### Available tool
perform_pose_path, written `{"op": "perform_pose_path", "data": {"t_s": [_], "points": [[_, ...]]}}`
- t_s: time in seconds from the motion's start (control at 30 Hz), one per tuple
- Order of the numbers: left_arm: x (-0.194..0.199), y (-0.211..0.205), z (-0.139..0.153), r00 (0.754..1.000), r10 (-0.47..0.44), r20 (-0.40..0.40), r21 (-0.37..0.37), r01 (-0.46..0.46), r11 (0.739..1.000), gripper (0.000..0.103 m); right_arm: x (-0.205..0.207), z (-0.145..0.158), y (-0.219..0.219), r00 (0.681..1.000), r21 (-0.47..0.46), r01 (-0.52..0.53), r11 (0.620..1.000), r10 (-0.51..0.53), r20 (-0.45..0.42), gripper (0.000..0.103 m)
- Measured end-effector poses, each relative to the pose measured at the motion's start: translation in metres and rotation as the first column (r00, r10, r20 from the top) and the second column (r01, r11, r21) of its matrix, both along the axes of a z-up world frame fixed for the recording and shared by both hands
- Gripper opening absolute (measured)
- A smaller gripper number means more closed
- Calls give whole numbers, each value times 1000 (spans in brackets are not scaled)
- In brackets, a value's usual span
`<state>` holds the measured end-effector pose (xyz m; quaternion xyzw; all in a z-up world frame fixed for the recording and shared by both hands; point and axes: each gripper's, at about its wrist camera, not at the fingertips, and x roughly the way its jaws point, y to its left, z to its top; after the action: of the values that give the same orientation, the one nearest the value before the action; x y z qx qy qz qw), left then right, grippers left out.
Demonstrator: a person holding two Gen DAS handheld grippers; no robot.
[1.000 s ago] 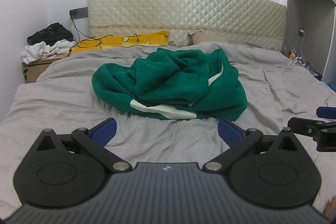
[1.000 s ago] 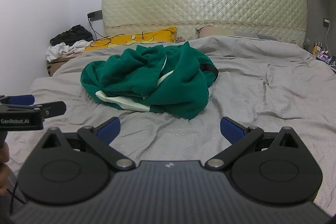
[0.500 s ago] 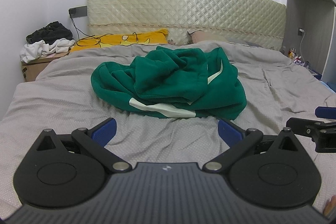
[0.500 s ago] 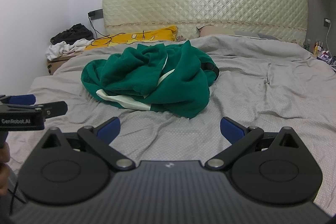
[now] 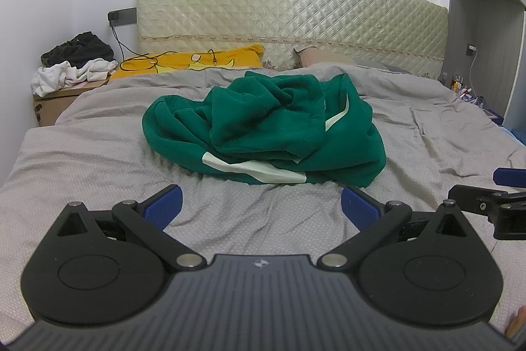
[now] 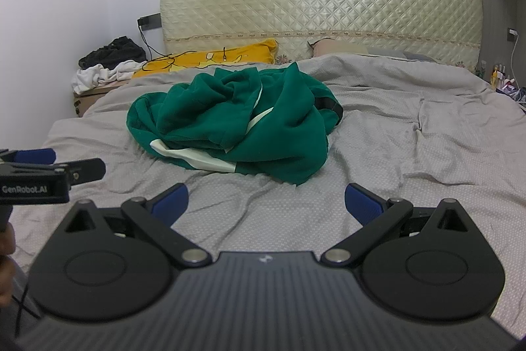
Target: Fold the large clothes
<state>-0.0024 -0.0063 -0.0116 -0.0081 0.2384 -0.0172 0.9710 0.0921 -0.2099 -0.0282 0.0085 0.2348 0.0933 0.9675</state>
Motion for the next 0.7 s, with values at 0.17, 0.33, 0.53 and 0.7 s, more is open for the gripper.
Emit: {"op": "perform_pose_path", "data": {"t_s": [0.17,0.33,0.53,0.7], "points": [[0,0,-1,1000,0,0,0,0,1000,103,0,0,0,1000,0,1,1000,-1,-1,103],[1,0,-2,1000,0,-3,-1,0,1000,103,0,-1,0,1000,1,-2,1000,2,-3,103],[1,1,-4,1000,1,-5,-2,-1,1000,103,0,-2,1,1000,1,-3,1000,3,-6,103],[1,1,-5,1000,1,-7,-4,-1,1000,103,1,-3,2,1000,-1,-3,1000,3,-8,103]]}}
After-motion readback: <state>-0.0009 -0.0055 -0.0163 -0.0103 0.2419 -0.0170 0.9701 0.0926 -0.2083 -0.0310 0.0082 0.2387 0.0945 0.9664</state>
